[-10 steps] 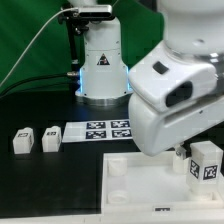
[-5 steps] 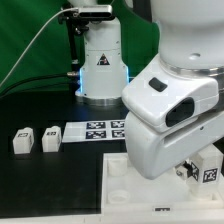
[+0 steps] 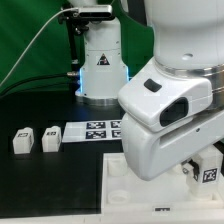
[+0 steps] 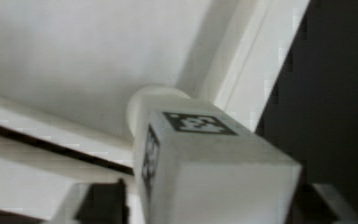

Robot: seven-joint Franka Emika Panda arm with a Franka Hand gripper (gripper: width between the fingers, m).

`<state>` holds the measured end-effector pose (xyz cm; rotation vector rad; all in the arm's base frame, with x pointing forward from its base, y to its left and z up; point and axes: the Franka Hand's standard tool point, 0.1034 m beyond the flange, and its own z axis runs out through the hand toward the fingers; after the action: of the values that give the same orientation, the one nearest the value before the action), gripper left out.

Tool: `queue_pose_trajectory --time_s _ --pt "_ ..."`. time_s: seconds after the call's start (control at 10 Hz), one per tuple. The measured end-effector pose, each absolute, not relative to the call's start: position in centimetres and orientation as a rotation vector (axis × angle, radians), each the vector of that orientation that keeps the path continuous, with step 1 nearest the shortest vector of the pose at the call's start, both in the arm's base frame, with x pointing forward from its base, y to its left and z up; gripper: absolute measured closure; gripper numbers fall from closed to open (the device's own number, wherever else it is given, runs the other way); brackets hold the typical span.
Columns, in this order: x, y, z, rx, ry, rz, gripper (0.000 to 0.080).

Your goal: Assemble one leg

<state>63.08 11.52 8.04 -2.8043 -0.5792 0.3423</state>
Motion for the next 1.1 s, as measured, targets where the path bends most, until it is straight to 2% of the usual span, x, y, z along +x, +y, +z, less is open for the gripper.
queue_pose_trajectory --time_s 0.1,0.4,0.6,1.1 --pt "63.11 11.44 8.05 -2.807 -0.574 0.342 0.0491" --pt "63.33 11.30 7.86 -2.891 -0.149 0.377 0.0491" --pt "63.39 10.94 7.90 -2.893 0.250 0.318 0.0491" --pt "63.18 10.68 7.83 -2.677 1.237 0.380 0.0491"
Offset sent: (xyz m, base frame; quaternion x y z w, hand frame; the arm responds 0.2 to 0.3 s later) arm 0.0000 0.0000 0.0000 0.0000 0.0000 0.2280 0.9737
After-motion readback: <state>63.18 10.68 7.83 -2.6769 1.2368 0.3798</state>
